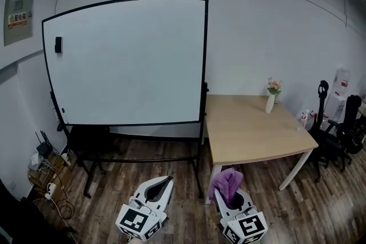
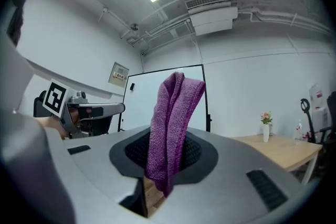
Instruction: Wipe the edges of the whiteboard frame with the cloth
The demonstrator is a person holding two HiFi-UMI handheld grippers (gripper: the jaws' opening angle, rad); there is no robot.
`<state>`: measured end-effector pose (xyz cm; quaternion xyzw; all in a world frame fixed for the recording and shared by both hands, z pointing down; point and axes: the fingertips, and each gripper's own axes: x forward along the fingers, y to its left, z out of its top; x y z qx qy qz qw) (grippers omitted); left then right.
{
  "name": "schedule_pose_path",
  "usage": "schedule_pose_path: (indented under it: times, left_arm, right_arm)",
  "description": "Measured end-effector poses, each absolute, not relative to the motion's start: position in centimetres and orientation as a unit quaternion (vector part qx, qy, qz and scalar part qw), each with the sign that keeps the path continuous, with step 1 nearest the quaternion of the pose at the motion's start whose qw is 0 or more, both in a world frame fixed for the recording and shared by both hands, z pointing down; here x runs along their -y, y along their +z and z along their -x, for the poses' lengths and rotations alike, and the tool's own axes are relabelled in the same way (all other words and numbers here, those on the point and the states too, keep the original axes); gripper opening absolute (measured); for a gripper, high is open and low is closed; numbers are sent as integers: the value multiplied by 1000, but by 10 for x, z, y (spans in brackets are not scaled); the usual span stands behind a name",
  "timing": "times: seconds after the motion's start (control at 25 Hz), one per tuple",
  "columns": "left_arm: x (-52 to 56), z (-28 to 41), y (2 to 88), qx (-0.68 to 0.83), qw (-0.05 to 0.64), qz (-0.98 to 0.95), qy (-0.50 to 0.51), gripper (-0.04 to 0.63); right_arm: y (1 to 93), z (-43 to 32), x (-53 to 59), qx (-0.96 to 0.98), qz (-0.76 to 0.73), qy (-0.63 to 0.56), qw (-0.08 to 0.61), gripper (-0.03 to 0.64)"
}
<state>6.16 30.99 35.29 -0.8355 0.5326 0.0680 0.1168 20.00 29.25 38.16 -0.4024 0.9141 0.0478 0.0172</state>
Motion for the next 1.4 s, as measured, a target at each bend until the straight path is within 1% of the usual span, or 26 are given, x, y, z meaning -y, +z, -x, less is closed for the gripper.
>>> schedule_pose_path:
  times: [0.36,0.72,0.84,1.4]
  left_arm:
    - [-268,-52,351,-512,121,848,65,17]
    - [-189,-34,352,-519,114,845,66,16]
    - [-157,-37,346,-518,120,845,67,17]
    - [-35,-52,332,-528,131,835,80,17]
  right_arm:
    - [381,-183,-257,-908,416,53,15,86]
    - [381,-166,-174,-910,412,53,16,86]
    - [374,-165,-141,-911,407,63,26,86]
    - [360,-179,-13,-915,396,69,23,86]
